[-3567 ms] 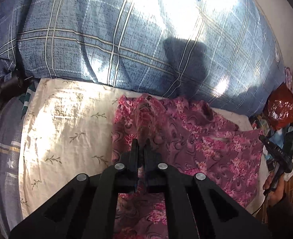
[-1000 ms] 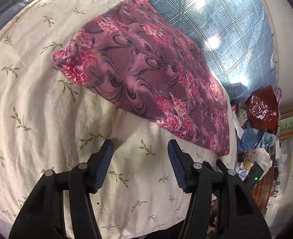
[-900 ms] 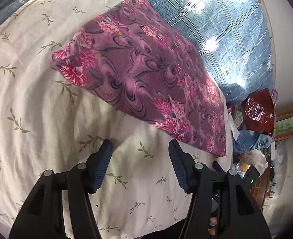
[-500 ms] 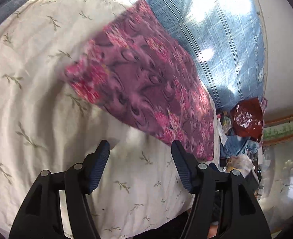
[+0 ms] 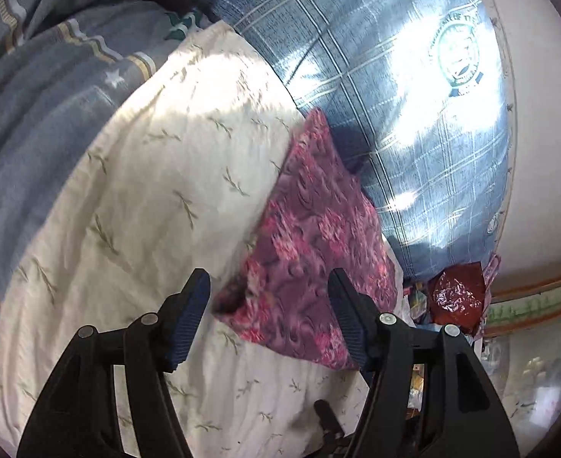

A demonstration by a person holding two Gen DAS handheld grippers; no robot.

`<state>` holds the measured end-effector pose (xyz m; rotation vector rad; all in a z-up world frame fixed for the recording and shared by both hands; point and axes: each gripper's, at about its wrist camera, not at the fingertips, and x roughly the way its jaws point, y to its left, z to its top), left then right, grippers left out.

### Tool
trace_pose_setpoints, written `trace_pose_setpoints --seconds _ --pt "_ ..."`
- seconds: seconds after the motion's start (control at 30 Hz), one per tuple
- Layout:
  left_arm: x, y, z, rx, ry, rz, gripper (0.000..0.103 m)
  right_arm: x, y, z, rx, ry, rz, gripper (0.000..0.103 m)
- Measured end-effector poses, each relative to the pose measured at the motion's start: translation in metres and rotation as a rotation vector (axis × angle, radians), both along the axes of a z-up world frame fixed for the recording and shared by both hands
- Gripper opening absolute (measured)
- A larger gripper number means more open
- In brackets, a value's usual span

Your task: Fold small clothes

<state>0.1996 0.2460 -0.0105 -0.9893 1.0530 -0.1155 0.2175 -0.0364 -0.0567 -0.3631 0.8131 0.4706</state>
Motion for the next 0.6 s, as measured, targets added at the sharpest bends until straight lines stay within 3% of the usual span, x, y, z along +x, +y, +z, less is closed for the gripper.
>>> trace_pose_setpoints --seconds 0.3,0.47,0.53,0.57,0.6 --pt "0.03 0.02 -0.015 0.058 0.049 -0.039 0.063 0.008 0.113 -0.021 -0.193 -0.172 0.191 0.101" --pt "0.05 0.024 -0.018 0.105 0.081 -0.104 0.063 0.017 0.155 -0.025 -0.304 -0.296 0.186 0.1" --pt "0.062 0.021 -0.015 0.122 0.084 -0.143 0.063 0.026 0.159 -0.024 -0.311 -0.302 0.189 0.082" --pt "0.068 0.018 -0.013 0.129 0.084 -0.166 0.063 0.032 0.158 -0.024 -0.304 -0.278 0.2 0.052" --pt "0.074 0.014 -0.011 0.134 0.084 -0.188 0.063 0.037 0.153 -0.024 -0.281 -0.241 0.213 0.031"
